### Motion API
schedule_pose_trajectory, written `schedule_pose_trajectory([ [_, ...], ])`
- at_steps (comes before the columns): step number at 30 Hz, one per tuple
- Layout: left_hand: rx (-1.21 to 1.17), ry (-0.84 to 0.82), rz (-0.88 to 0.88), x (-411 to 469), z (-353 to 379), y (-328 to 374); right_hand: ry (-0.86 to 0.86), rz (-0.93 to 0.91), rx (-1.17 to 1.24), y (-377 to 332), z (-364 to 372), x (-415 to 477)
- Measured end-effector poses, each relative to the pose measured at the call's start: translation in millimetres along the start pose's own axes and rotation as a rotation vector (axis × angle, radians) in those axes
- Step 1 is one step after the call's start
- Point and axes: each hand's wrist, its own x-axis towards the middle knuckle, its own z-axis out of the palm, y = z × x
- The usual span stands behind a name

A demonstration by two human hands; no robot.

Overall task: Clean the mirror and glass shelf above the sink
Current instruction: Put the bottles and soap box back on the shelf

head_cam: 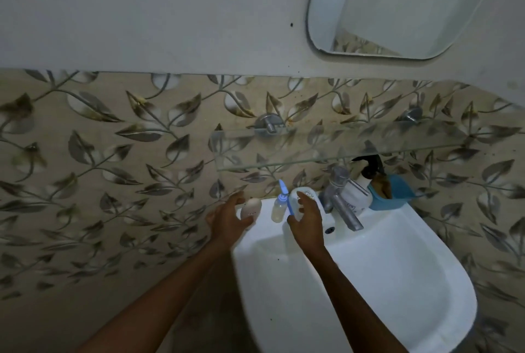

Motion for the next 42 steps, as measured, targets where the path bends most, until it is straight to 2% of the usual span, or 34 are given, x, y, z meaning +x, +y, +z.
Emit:
schedule_pose_trajectory([
  [4, 0.035, 0.000, 0.017, 6, 2, -1, -0.028, 0.039, 0.011, 0, 13, 10],
  [9, -0.099, 0.007, 0.098, -10, -13, 10, -0.027, 0.005, -0.113, 1, 23, 20],
  [16, -0.239, -0.117, 0.350, -57, -80, 85, -0.040, 0.085, -0.156, -3, 30, 35],
  [21, -0.258, -0.074, 0.472, -68, -119, 135, -0.028, 0.112, -0.156, -3, 31, 39],
  [25, -0.248, -0.025, 0.493, -54, -136, 155, -0.021, 0.084, -0.117, -8, 22, 31],
  [31, -0.199, 0.019, 0.465, -19, -144, 163, -0.139, -0.002, -0.095, -38, -43, -7],
  [35, -0.190, 0.054, 0.451, -2, -143, 161, -0.232, -0.042, -0.079, -88, -96, -30],
  [42, -0.135, 0.067, 0.476, 7, -141, 160, -0.104, -0.250, 0.064, -180, -127, -11],
])
